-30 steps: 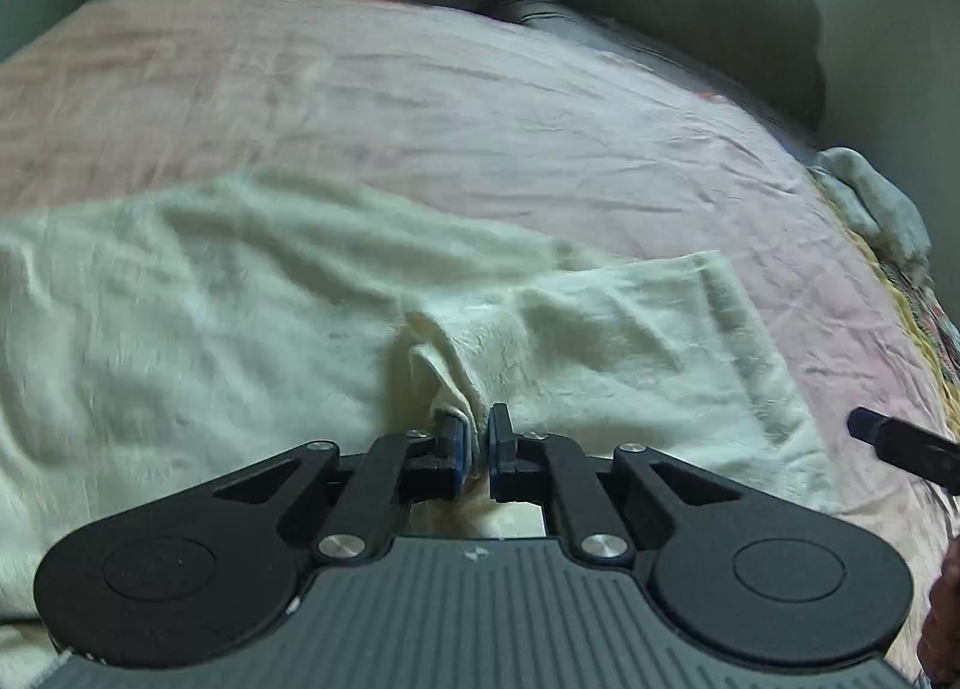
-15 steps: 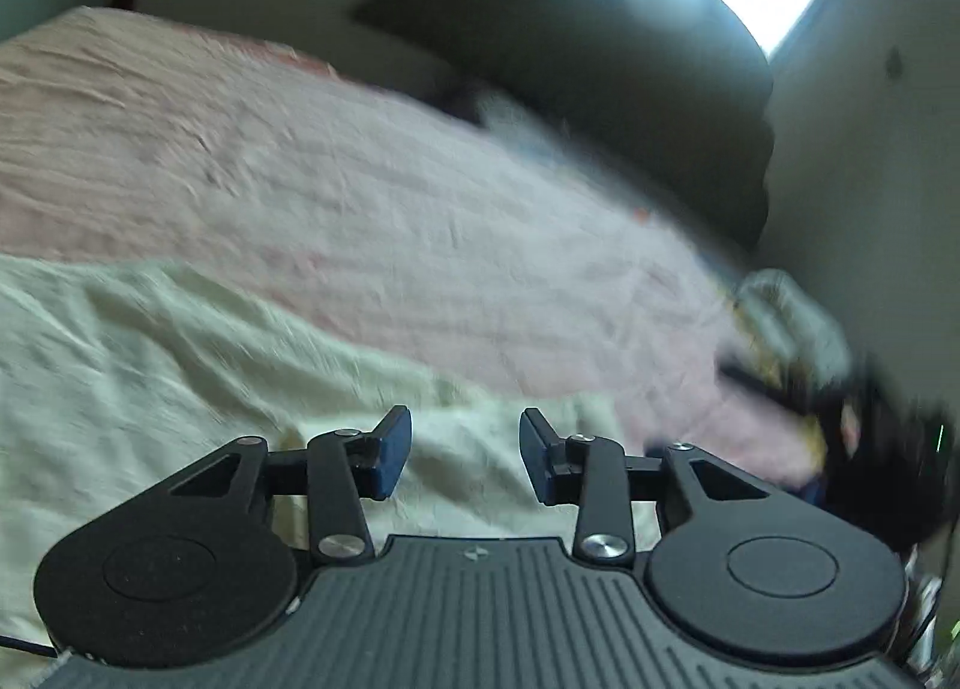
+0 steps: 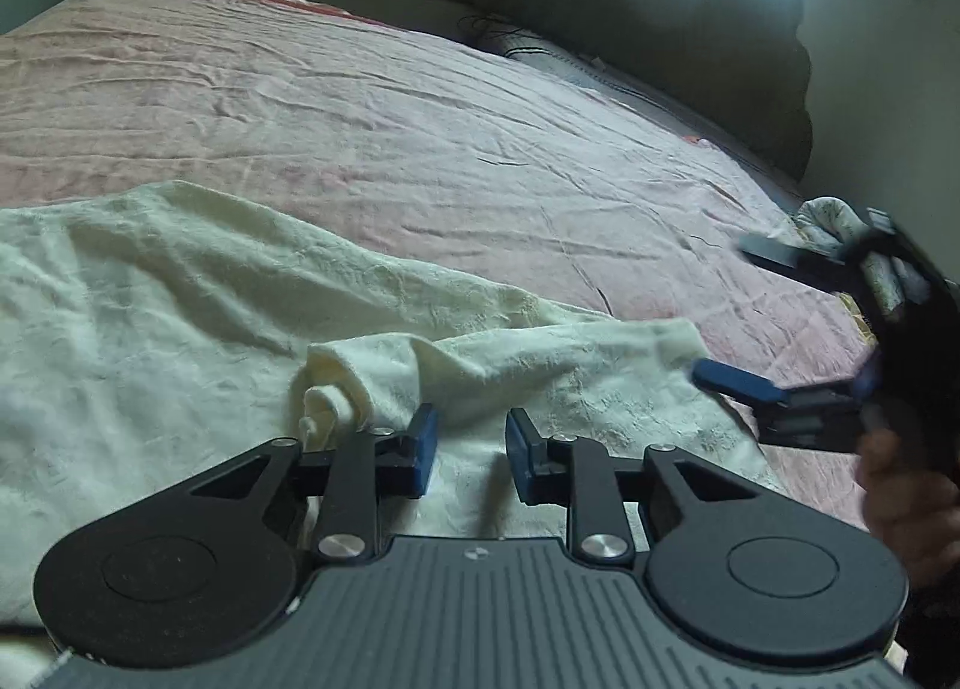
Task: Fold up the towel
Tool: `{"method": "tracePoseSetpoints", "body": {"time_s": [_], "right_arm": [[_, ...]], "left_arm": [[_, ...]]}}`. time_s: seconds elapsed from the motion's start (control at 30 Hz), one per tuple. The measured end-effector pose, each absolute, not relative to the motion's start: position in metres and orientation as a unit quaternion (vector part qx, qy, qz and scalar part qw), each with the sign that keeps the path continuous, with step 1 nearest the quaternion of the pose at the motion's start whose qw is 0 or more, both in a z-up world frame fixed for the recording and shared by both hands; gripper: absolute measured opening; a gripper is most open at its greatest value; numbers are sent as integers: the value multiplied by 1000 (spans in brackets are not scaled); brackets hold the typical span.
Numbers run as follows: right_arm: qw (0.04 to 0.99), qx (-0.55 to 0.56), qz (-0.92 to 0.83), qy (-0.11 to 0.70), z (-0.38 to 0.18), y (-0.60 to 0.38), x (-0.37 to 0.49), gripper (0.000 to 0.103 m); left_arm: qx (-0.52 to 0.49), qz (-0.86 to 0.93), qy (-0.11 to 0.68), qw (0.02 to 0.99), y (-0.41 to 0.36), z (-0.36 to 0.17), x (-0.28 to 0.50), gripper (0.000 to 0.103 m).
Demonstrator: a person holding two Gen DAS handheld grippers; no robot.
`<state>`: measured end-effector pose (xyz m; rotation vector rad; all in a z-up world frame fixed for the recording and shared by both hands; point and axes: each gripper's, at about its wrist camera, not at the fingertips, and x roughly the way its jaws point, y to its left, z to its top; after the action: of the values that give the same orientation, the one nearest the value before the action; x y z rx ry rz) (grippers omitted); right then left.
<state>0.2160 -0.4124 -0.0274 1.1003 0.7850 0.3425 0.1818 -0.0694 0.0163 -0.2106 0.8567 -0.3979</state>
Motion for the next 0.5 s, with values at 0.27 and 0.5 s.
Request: {"method": "tracePoseSetpoints", "body": {"time_s": [0.27, 0.5], "right_arm": [[769, 518, 208, 311, -10, -426, 73, 90], [727, 579, 187, 318, -38, -427, 53, 90]], "left_arm": [[-39, -217, 367, 904, -76, 34, 130, 76], [0, -222, 377, 899, -90, 13, 125, 76]]}}
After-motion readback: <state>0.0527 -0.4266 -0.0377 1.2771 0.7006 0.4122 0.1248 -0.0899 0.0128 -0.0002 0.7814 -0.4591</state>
